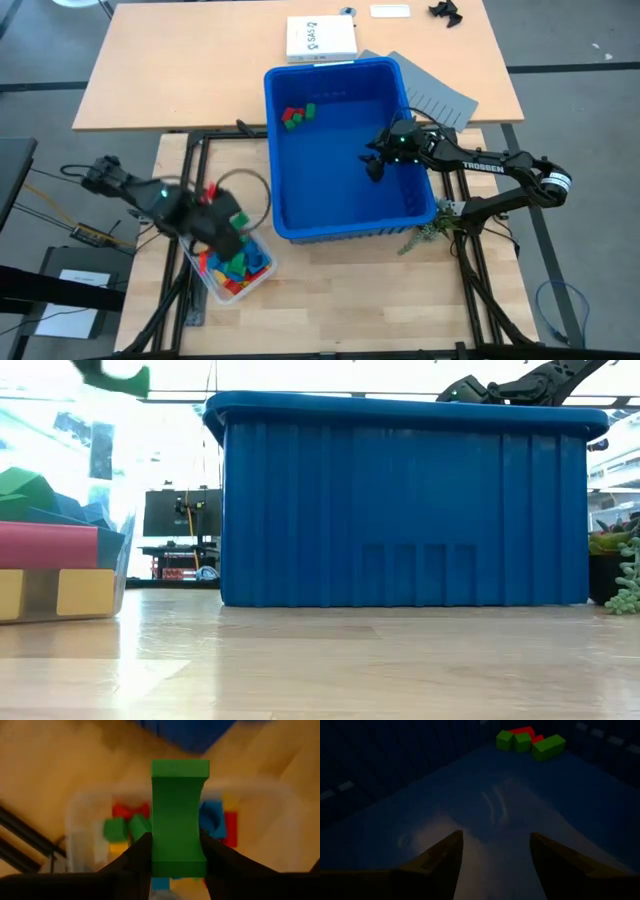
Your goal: Sort Items/Unsort Items
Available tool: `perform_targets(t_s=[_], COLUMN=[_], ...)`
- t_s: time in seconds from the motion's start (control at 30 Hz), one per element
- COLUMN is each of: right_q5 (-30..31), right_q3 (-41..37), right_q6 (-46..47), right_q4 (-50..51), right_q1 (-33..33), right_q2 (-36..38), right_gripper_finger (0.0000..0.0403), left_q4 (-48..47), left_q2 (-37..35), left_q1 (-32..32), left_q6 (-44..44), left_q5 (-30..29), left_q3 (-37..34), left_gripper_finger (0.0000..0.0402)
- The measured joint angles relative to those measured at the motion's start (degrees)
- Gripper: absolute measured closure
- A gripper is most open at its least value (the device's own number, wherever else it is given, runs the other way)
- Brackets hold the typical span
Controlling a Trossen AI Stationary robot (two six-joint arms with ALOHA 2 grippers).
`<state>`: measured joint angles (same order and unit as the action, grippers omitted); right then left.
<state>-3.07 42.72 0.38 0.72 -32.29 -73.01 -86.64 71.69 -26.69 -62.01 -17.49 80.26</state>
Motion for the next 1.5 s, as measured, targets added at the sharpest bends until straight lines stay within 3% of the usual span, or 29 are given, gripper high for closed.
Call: perform_targets(t_s=[0.23, 0.4, 0.57, 0.77, 0.83, 0.97, 1.17, 1.3, 1.5], right_q5=[0.0, 0.0, 0.0, 0.0, 0.0, 0.0, 0.0, 0.0, 0.0], right_q3=[0.0, 0.0, 0.0, 0.0, 0.0, 0.0, 0.0, 0.0, 0.0], right_q6=[0.0, 0.0, 0.0, 0.0, 0.0, 0.0, 0.0, 0.0, 0.0], right_q4=[0.0, 0.1, 0.1, 0.0, 0.0, 0.1, 0.2, 0.2, 0.2], right_q1=[0.0, 0.0, 0.0, 0.0, 0.0, 0.0, 0.0, 0.0, 0.0], right_q2=[0.0, 0.0, 0.0, 0.0, 0.0, 0.0, 0.0, 0.0, 0.0], right_gripper_finger=[0.0174, 0.0174, 0.0174, 0.0174, 0.0174, 0.0174, 0.0174, 0.0174, 0.0174], left_q4=[5.2, 5.9, 6.2, 9.5, 12.4, 19.3, 32.3, 40.8, 47.1], left_q2=[-0.2, -0.3, -0.5, -0.2, 0.8, 4.5, 13.2, 20.4, 31.8], left_q1=[-4.4, -2.4, 2.0, 11.8, 16.2, 25.5, 38.7, 44.6, 50.2], left_q6=[-2.8, -2.8, 1.3, 12.7, 18.9, 31.8, 46.7, 53.1, 58.9], left_q5=[4.6, 9.2, 7.1, -10.1, -11.7, -10.8, -3.2, 0.2, 0.5], left_q3=[-12.8, -14.2, -6.9, 8.1, 11.5, 14.9, 17.2, 19.6, 27.9], left_gripper_finger=[0.0228, 0.0196, 0.0157, 0.0131, 0.0132, 0.0142, 0.0152, 0.0153, 0.0149])
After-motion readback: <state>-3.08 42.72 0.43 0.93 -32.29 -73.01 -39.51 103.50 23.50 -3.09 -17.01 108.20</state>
